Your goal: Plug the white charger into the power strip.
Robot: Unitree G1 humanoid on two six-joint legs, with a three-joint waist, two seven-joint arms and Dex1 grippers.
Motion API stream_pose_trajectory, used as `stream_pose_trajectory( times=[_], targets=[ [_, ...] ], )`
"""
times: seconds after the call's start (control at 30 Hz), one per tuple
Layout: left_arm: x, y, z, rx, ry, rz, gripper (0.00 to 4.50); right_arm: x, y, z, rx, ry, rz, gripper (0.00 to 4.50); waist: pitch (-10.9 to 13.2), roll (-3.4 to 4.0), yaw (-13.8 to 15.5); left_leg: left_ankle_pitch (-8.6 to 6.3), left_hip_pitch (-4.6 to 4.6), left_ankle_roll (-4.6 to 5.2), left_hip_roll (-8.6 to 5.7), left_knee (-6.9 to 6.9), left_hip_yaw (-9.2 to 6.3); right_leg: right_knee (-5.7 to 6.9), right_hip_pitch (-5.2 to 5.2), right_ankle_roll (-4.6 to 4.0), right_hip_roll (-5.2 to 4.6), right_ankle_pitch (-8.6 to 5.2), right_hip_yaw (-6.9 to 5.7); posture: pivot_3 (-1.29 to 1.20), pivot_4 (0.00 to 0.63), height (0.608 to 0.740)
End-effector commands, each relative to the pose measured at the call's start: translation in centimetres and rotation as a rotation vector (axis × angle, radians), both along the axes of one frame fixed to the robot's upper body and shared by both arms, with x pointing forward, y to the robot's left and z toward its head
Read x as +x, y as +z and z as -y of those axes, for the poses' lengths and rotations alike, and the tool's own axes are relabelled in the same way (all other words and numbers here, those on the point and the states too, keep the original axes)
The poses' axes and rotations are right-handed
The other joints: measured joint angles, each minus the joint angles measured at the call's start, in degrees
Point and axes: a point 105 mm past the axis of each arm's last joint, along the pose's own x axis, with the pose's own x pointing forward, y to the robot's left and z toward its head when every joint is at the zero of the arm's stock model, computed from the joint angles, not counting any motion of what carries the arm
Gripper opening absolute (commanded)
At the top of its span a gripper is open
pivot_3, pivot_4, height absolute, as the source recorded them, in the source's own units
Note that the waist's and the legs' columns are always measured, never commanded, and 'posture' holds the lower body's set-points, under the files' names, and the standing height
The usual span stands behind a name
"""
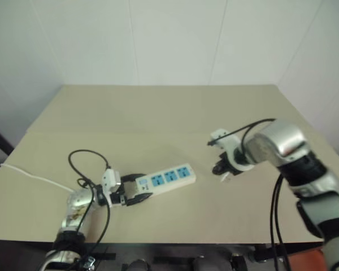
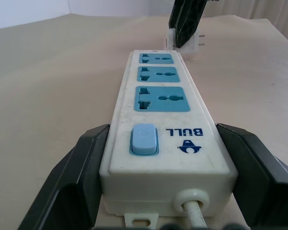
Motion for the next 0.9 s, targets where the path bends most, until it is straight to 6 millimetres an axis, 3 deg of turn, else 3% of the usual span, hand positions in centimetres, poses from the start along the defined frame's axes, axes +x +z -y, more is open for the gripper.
stream_pose_trajectory(
  times=[0.03, 0.17, 0.27, 0.4, 0.57, 0.73, 0.9],
  targets=[
    [-1.4, -1.6, 0.2, 0.076, -0.118, -0.098, 3.26, -1.4, 3.8, -1.6, 0.128, 0.159, 0.132, 1.09, 0.00, 0.00, -0.07, 0.00, -0.07, 0.00, 0.01, -0.03, 0.01, 0.02, -0.09, -0.01, 0.01, 0.00, 0.01, 0.00, 0.150, 0.740],
    [-1.5, -1.0, 0.8, 0.085, -0.204, -0.096, 3.26, -2.5, 6.1, -1.9, 0.265, 0.292, 0.336, 1.09, 0.00, -0.03, 0.04, 0.00, -0.09, 0.00, 0.07, -0.08, 0.01, 0.01, -0.13, 0.00, 0.10, 0.00, 0.01, 0.00, 0.150, 0.740],
    [-1.7, -0.8, 1.4, 0.078, -0.260, -0.104, 3.26, -3.7, 7.4, -2.5, 0.515, 0.399, 0.498, 1.09, -0.02, -0.16, 0.33, 0.00, -0.08, 0.00, 0.07, -0.05, 0.01, -0.02, -0.07, 0.08, 0.11, -0.05, 0.00, 0.00, 0.150, 0.740],
    [-2.5, -1.2, 1.8, 0.074, -0.307, -0.130, 3.26, -4.1, 7.8, -3.2, 0.733, 0.413, 0.618, 1.09, -0.02, -0.16, 0.16, 0.01, -0.08, 0.00, 0.04, 0.07, 0.06, 0.07, -0.06, 0.19, 0.08, -0.05, 0.07, 0.00, 0.150, 0.740],
    [-3.2, -1.2, 2.6, 0.065, -0.330, -0.133, 3.26, -4.4, 6.7, -4.5, 1.030, 0.400, 0.578, 1.09, -0.03, -0.16, 0.06, 0.01, 0.06, 0.01, 0.11, 0.07, 0.02, 0.07, 0.10, 0.04, 0.17, 0.04, 0.07, 0.00, 0.150, 0.740],
    [-3.2, -1.3, 2.6, 0.094, -0.309, -0.111, 3.26, -3.5, 3.5, -6.1, 1.025, 0.391, 0.624, 1.09, -0.03, -0.16, 0.24, 0.01, 0.09, 0.01, 0.10, 0.07, 0.01, 0.06, 0.13, 0.01, 0.16, 0.06, 0.06, 0.00, 0.150, 0.740],
    [-3.3, -1.3, 2.4, 0.093, -0.279, -0.109, 3.26, -3.9, 2.0, -7.0, 1.081, 0.427, 0.640, 1.09, -0.03, -0.15, 0.21, 0.01, 0.10, 0.01, 0.10, 0.07, 0.02, 0.06, 0.13, 0.01, 0.16, 0.06, 0.06, 0.00, 0.150, 0.740]
  ],
)
